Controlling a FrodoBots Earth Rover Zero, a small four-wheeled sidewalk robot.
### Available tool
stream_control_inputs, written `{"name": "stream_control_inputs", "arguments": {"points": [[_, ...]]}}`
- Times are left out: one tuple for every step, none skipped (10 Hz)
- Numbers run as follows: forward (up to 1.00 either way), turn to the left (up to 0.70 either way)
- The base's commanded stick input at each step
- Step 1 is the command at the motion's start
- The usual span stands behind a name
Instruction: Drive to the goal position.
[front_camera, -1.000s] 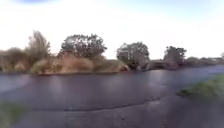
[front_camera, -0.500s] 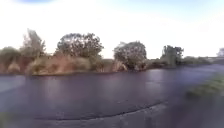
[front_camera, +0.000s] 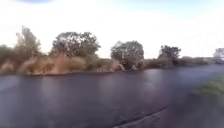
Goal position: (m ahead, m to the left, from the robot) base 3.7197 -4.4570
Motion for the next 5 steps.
{"name": "stream_control_inputs", "arguments": {"points": [[0.45,-0.27],[0.45,-0.27],[0.45,-0.27],[0.45,-0.27],[0.45,-0.27]]}}
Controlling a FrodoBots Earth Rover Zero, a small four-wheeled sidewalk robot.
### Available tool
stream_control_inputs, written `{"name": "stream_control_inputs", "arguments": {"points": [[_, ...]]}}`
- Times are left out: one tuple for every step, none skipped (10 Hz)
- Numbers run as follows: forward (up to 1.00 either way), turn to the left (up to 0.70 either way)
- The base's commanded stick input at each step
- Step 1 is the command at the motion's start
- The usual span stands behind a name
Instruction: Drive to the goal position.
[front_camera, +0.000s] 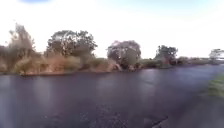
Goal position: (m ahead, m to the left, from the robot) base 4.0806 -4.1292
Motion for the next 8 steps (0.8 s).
{"name": "stream_control_inputs", "arguments": {"points": [[0.45,-0.27],[0.45,-0.27],[0.45,-0.27],[0.45,-0.27],[0.45,-0.27],[0.45,-0.27],[0.45,-0.27],[0.45,-0.27]]}}
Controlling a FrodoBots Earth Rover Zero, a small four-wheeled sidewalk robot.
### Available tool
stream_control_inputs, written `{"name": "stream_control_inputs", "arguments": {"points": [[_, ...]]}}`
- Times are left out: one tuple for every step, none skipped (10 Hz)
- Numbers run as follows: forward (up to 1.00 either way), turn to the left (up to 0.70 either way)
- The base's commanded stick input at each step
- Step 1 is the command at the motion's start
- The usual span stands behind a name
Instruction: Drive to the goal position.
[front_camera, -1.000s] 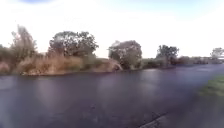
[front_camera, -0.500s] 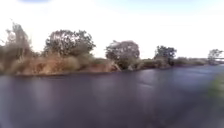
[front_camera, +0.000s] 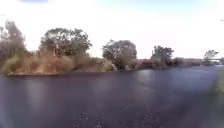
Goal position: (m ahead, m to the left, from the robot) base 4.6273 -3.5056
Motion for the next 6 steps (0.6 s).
{"name": "stream_control_inputs", "arguments": {"points": [[0.45,-0.27],[0.45,-0.27],[0.45,-0.27],[0.45,-0.27],[0.45,-0.27],[0.45,-0.27]]}}
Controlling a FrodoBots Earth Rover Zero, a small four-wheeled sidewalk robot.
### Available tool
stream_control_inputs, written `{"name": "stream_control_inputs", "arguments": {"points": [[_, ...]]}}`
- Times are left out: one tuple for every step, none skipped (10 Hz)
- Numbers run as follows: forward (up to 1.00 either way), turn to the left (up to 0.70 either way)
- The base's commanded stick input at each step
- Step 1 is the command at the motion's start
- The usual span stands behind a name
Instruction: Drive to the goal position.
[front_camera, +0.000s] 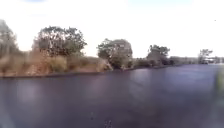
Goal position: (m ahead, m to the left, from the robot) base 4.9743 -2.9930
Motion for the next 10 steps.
{"name": "stream_control_inputs", "arguments": {"points": [[0.45,-0.27],[0.45,-0.27],[0.45,-0.27],[0.45,-0.27],[0.45,-0.27],[0.45,-0.27],[0.45,-0.27],[0.45,-0.27],[0.45,-0.27],[0.45,-0.27]]}}
